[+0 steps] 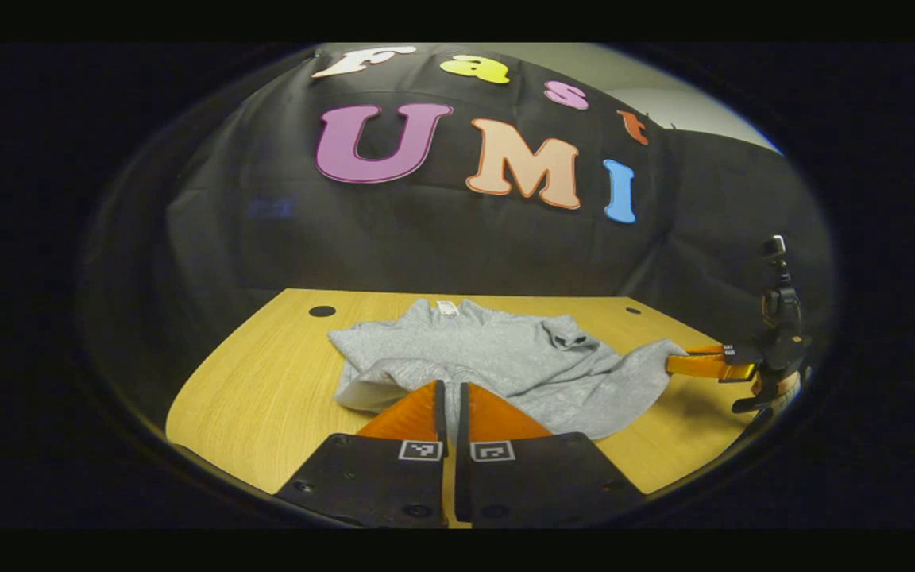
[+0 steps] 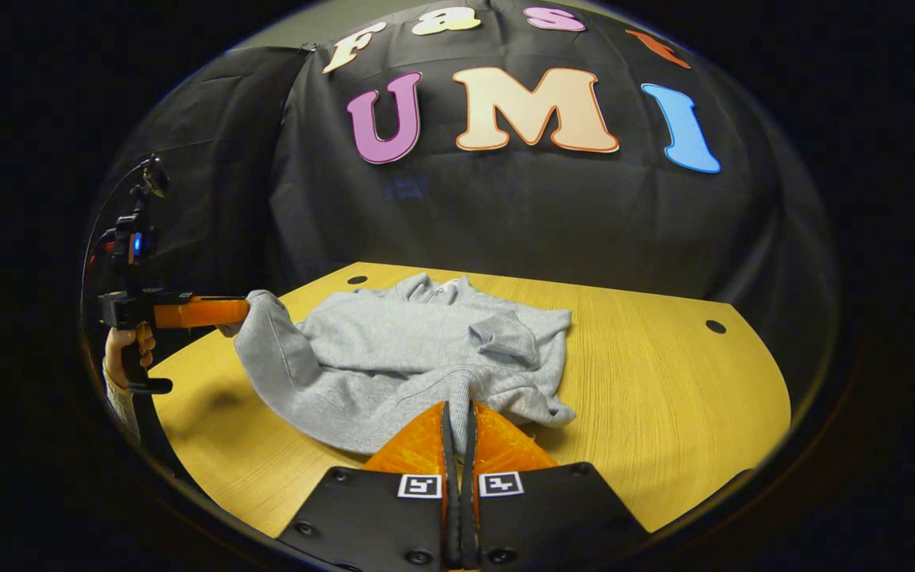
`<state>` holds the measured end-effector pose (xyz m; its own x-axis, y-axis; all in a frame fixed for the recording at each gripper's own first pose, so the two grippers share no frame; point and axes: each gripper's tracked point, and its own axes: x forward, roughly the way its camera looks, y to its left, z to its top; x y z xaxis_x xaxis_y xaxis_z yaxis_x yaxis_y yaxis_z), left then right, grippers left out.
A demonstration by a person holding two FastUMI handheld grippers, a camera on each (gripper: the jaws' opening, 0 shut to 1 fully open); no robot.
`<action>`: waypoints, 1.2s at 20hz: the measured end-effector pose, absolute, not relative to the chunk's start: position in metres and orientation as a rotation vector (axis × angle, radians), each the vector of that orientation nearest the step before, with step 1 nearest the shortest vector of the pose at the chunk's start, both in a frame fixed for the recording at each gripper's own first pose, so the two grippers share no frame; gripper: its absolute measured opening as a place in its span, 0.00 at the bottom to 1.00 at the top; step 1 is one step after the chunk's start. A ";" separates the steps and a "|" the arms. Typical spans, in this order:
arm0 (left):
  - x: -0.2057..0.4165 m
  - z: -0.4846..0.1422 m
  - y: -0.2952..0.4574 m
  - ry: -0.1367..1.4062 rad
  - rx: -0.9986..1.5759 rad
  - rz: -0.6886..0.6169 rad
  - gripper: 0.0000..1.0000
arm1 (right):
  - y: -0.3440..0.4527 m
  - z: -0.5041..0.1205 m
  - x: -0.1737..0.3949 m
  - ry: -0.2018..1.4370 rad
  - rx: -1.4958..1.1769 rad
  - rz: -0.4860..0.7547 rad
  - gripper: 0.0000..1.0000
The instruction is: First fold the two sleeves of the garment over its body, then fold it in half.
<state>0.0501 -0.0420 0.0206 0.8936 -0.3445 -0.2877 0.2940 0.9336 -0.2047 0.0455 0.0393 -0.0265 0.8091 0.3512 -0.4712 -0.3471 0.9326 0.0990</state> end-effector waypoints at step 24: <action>0.217 -0.018 -0.035 0.310 -0.230 -0.038 0.00 | 0.054 -0.071 0.225 0.525 0.226 0.169 0.02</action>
